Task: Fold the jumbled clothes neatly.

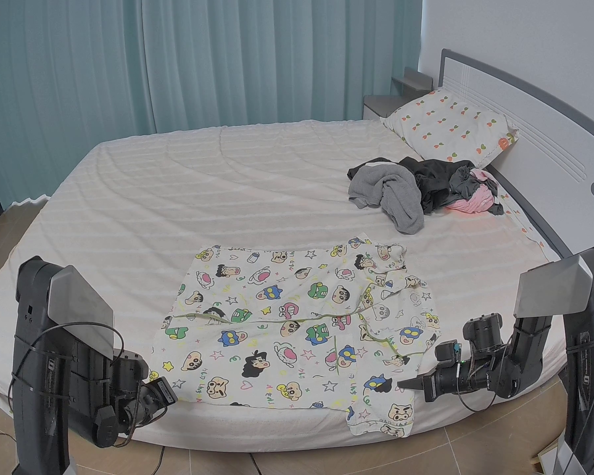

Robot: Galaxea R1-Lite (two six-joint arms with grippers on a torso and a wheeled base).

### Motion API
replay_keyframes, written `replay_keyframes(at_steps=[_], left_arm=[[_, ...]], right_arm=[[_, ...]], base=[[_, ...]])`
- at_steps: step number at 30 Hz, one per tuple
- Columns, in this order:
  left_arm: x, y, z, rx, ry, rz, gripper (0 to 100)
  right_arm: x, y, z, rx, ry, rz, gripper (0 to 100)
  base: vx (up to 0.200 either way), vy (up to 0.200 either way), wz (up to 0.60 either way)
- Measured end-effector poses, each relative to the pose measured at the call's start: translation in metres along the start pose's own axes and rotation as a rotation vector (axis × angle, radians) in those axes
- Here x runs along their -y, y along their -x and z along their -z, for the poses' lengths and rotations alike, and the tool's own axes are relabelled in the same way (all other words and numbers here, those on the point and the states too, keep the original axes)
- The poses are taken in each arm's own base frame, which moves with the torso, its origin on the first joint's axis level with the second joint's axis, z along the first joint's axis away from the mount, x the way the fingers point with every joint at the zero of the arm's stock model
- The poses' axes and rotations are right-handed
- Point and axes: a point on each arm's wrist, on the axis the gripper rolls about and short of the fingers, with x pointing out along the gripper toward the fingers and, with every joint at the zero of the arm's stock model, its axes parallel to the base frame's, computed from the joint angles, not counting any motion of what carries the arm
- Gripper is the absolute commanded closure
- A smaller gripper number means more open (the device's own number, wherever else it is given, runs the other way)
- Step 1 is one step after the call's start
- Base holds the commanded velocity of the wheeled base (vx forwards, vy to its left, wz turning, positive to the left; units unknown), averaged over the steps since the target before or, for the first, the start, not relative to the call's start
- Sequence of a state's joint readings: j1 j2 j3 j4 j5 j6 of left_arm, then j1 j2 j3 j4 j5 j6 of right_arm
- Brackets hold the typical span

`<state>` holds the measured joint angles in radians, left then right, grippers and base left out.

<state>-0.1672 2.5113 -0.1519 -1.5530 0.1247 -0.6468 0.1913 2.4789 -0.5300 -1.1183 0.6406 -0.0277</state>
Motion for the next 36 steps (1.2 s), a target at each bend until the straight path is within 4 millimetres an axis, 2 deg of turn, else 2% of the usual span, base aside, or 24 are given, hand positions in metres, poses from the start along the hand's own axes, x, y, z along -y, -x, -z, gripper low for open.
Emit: replay_keyframes(at_steps=[8, 14, 21, 28, 36], left_arm=[[-0.002, 0.009, 0.001, -0.017, -0.002, 0.001, 100], [-0.003, 0.015, 0.003, -0.047, -0.009, 0.015, 100], [-0.004, 0.019, 0.003, -0.056, -0.016, 0.015, 100], [0.005, 0.014, -0.002, -0.011, -0.013, 0.044, 100], [0.023, 0.020, -0.022, 0.099, 0.039, 0.118, 100]], right_arm=[[0.006, 0.010, 0.005, 0.013, -0.028, 0.011, 100], [0.002, 0.020, 0.013, 0.026, -0.019, 0.001, 100], [0.000, 0.022, 0.019, 0.019, -0.026, -0.012, 100], [0.002, 0.023, 0.013, 0.068, -0.017, -0.040, 100], [0.002, 0.024, -0.001, 0.160, -0.017, -0.039, 100]], base=[[0.000, 0.000, 0.00], [0.000, 0.000, 0.00], [0.000, 0.000, 0.00], [0.000, 0.000, 0.00], [0.000, 0.000, 0.00]])
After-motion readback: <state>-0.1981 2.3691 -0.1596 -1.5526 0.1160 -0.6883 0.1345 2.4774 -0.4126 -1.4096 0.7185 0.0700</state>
